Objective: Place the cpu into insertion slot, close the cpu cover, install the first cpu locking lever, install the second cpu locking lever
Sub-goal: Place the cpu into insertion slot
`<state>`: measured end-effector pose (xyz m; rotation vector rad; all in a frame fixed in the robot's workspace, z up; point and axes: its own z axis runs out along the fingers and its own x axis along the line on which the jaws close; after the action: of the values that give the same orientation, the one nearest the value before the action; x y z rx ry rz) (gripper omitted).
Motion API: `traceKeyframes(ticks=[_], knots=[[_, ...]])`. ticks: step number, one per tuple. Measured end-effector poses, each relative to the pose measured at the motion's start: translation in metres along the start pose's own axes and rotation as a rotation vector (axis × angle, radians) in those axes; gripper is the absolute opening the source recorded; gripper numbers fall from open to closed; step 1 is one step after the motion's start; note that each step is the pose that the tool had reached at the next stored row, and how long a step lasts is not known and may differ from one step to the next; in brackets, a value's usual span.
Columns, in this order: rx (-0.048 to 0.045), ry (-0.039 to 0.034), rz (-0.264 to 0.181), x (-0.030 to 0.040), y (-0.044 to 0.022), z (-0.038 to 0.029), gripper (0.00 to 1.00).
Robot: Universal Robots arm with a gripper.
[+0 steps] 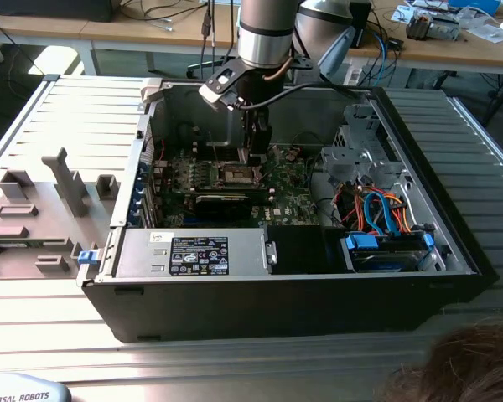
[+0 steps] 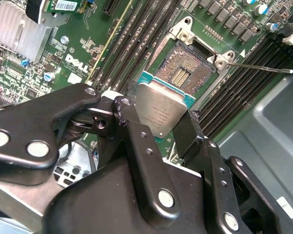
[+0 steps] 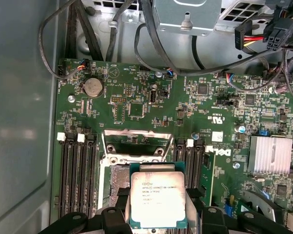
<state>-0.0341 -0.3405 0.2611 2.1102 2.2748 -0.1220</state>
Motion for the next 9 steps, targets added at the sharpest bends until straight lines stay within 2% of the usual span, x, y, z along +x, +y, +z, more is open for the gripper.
traceKeyframes(ticks=[9], knots=[[0.0000,0.0001,0.000,0.0002,0.0001,0.0028,0.54]])
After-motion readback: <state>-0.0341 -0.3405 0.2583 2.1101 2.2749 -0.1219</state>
